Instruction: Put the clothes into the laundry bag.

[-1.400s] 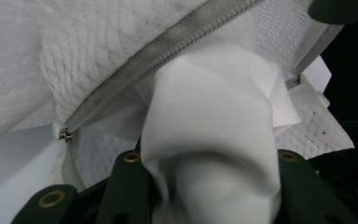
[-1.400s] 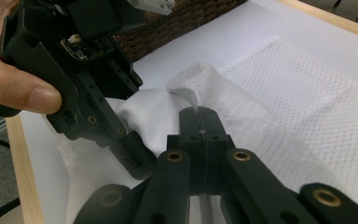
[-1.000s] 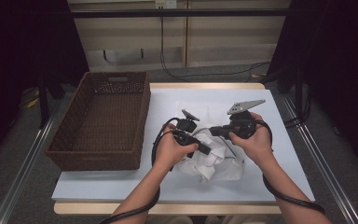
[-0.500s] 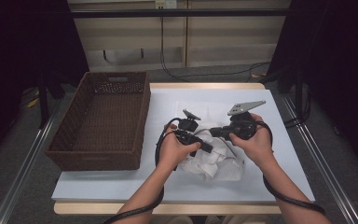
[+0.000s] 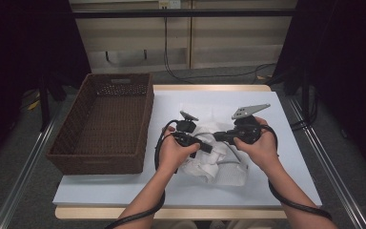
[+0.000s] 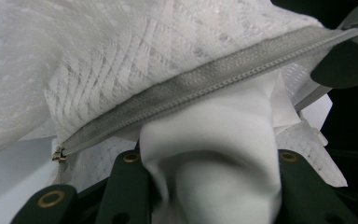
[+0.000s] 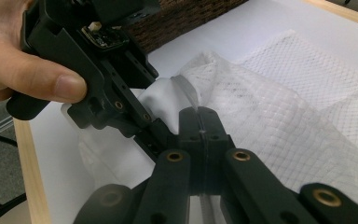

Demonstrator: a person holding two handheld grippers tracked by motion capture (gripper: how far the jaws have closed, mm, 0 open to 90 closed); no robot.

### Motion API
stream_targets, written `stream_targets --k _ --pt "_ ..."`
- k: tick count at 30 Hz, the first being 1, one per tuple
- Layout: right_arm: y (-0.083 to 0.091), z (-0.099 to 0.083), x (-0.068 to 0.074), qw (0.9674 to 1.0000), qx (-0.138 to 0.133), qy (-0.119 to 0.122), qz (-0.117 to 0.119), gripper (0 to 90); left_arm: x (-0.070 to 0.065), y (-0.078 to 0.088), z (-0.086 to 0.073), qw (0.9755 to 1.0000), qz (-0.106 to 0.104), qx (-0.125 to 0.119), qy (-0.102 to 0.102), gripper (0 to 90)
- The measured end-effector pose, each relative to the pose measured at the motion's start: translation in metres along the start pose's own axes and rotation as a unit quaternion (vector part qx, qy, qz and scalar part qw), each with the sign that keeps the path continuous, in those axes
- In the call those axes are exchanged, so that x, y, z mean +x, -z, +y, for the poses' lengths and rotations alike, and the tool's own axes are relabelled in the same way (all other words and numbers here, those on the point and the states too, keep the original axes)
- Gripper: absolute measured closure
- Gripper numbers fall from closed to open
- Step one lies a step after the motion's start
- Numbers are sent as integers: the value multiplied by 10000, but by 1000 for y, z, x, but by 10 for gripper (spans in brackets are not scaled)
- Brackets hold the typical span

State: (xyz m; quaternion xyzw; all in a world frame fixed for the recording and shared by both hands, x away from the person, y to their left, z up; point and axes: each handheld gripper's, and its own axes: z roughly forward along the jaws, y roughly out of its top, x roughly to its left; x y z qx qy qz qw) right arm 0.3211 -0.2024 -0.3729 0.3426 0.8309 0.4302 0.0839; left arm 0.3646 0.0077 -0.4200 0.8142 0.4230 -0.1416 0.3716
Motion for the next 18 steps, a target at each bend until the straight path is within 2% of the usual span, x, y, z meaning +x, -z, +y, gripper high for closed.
stream_targets --k 1,3,4,5,12,13,14,16,18 --pt "0 0 0 10000 -13 -3 1 900 0 0 0 10000 -53 14 5 638" --pt "-1 1 0 10000 -1 16 24 900 0 1 0 9999 -27 102 -134 638" --pt "-1 1 1 10000 1 22 11 900 -2 -1 0 9999 -115 21 -25 638" --pt "-1 1 1 10000 -2 22 8 900 -4 -2 -1 9999 -106 -22 -10 638" --pt "-2 1 2 10000 12 40 16 900 -8 -6 1 9998 -210 -16 -61 638" --pt "-2 1 2 10000 11 35 24 900 -9 -8 1 9997 -222 -67 -12 637" --pt "-2 1 1 10000 11 35 22 900 -8 -7 2 9997 -213 -36 -63 637" --pt "-2 1 1 10000 8 29 24 900 -9 -9 2 9996 -268 -56 6 637" --pt "-2 2 2 10000 5 46 45 900 -8 -9 2 9997 -243 -69 -33 637"
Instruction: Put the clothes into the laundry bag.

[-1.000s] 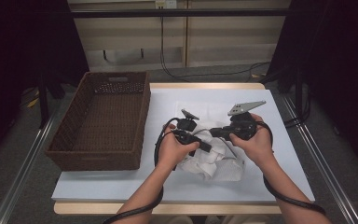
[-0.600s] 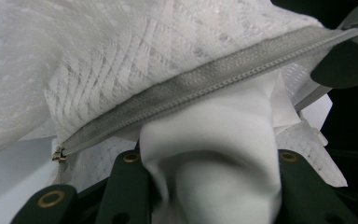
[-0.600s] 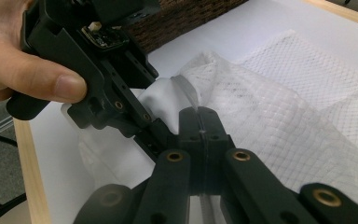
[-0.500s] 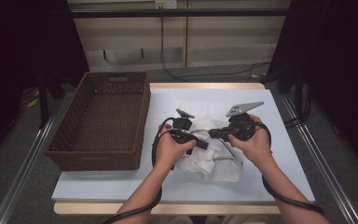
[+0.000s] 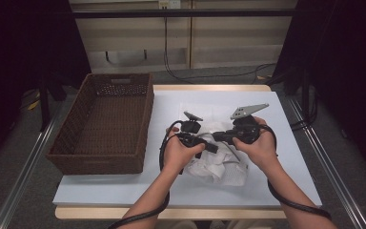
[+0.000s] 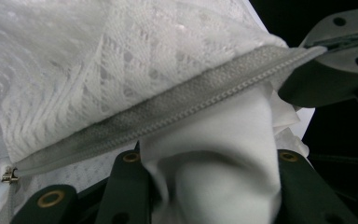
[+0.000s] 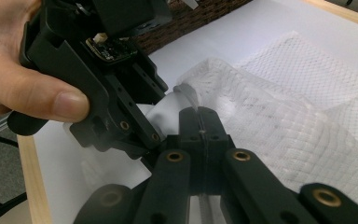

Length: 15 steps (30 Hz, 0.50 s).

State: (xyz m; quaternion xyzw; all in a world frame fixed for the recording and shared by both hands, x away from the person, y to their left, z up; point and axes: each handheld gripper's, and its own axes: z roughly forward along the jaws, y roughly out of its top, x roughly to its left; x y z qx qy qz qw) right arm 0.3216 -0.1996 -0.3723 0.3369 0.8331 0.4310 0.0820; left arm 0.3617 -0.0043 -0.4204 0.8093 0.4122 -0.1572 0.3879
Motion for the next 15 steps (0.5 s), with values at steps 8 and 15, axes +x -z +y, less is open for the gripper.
stream_targets --k 8,15 --pt "4 1 1 10000 -31 30 24 900 5 6 4 9999 124 -33 -46 635" --pt "3 1 1 10000 -3 31 48 900 12 8 3 9996 208 -162 133 635"
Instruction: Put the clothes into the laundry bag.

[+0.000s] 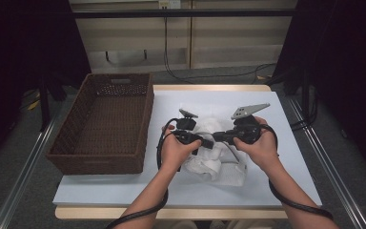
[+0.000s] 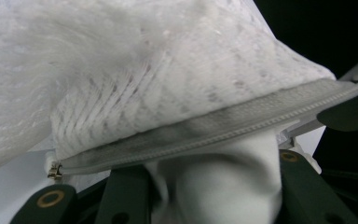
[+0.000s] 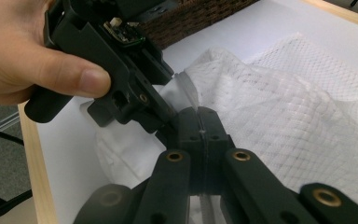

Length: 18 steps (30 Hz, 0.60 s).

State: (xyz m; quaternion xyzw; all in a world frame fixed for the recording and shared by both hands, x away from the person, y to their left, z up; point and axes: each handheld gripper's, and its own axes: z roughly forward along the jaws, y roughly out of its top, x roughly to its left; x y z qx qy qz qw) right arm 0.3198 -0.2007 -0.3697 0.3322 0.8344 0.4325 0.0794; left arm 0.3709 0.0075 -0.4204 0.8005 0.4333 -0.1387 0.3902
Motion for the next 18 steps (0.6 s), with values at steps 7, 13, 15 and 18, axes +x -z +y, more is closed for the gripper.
stream_targets --k 7,13,15,18 --pt "-2 -1 -1 10000 17 -26 39 900 3 0 1 9999 92 -31 34 635" --pt "-2 -1 -1 10000 9 -31 38 900 2 -2 -1 9998 107 -129 103 631" --pt "-2 -1 -1 10000 10 -38 30 900 2 -3 -2 9999 107 -75 40 631" --pt "-3 -2 -1 10000 7 -41 26 900 -1 -7 -3 9999 -13 -113 131 631"
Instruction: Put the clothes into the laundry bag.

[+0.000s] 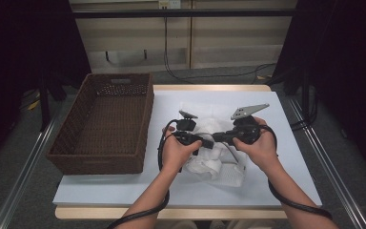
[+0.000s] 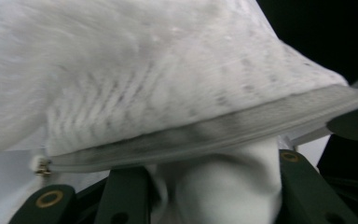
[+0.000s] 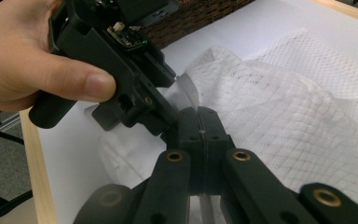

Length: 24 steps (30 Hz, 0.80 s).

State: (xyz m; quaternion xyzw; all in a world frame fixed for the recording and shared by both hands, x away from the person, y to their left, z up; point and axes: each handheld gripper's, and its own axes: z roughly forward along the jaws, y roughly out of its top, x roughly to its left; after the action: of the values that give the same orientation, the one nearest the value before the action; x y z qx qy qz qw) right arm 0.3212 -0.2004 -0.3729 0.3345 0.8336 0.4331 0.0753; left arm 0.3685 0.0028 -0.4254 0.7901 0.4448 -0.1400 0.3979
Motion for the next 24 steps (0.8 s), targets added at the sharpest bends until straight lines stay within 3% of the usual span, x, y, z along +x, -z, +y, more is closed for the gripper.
stream_targets --k 3,4,5,12,13,15,16,24 --pt "-1 0 0 10000 -10 -12 0 900 -4 -1 0 10000 -29 15 -38 631" --pt "-1 0 0 10000 -3 -18 7 900 -3 0 0 9999 -18 60 -158 631" --pt "-1 0 0 10000 -1 -15 5 900 -6 -1 0 10000 -26 -15 -55 631" --pt "-1 0 0 10000 -8 -12 0 900 -8 -2 0 10000 -38 -9 -87 631" --pt "-1 0 0 10000 -18 -15 14 900 -6 -1 1 9998 -44 59 -188 631" --pt "-1 0 0 10000 -17 -12 12 900 -8 -2 0 9999 -60 10 -150 631" --pt "-1 0 0 10000 -10 -14 12 900 -7 -2 0 9997 -38 70 -225 631" --pt "-1 0 1 10000 -6 -1 -2 900 -9 -4 2 9999 8 -51 -112 629"
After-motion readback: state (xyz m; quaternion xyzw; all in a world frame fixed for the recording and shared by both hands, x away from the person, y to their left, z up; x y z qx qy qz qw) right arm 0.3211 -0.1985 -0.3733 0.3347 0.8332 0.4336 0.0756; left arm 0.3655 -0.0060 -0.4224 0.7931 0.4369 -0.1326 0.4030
